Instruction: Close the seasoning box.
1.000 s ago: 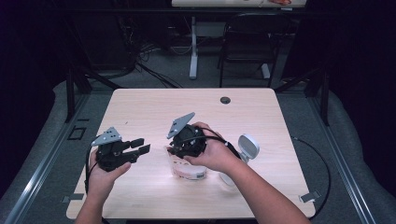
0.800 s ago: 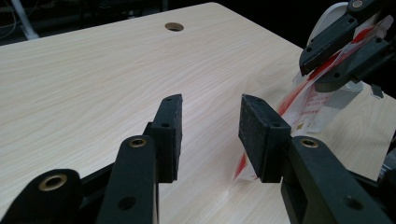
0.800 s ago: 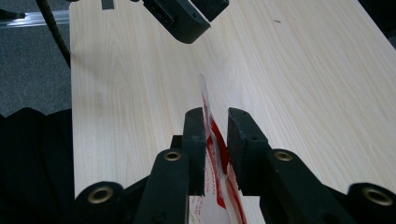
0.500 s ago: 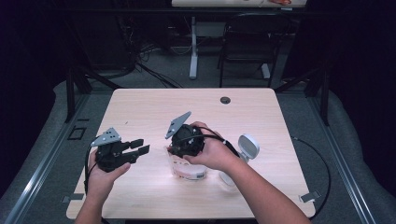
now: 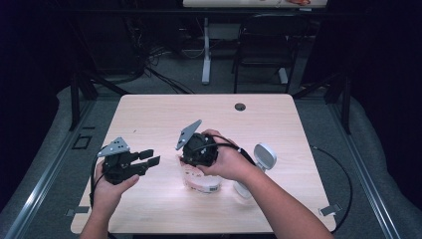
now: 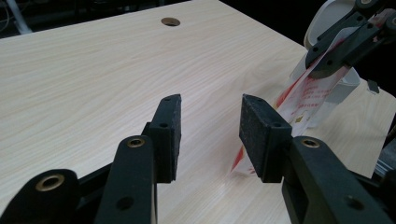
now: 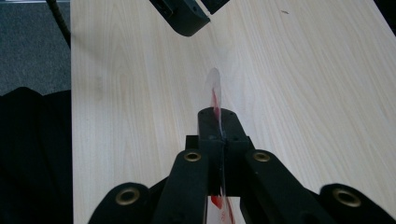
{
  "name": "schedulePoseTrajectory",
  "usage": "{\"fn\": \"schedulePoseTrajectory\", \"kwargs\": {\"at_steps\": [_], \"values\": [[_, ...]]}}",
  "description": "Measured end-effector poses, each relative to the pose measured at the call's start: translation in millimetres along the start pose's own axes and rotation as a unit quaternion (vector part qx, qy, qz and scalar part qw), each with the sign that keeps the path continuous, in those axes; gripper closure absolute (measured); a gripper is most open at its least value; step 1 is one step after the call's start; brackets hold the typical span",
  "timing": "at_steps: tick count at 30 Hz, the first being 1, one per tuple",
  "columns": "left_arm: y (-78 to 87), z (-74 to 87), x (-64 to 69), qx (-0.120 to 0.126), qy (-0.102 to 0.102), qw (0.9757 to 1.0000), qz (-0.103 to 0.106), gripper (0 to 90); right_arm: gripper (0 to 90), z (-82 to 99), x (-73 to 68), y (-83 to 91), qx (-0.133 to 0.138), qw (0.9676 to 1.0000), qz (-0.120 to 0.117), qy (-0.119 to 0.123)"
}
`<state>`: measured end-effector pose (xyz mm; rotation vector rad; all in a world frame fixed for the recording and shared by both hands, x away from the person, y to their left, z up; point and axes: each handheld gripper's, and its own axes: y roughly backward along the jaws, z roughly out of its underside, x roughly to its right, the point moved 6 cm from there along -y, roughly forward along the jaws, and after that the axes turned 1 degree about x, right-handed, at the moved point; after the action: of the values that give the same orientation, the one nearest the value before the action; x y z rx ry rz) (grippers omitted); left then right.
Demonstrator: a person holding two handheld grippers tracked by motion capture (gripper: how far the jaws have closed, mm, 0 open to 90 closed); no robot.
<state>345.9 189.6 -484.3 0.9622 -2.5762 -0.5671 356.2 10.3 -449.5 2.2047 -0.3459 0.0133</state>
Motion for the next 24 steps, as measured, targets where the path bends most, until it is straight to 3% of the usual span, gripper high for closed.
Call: {"fn": "schedulePoseTrajectory", "kwargs": {"at_steps": [8, 24], "values": [[-1.9, 0.0, 0.4, 0.002, -0.009, 1.0000, 0.003, 52.4, 90.0, 1.6, -1.2, 3.3, 0.000, 1.0000, -0.004, 0.005], [-8.2, 4.4, 9.0, -0.017, -0.028, 0.9992, 0.025, 51.3, 90.0, 6.9, -0.4, 20.3, 0.030, 0.9995, -0.008, 0.003]]}}
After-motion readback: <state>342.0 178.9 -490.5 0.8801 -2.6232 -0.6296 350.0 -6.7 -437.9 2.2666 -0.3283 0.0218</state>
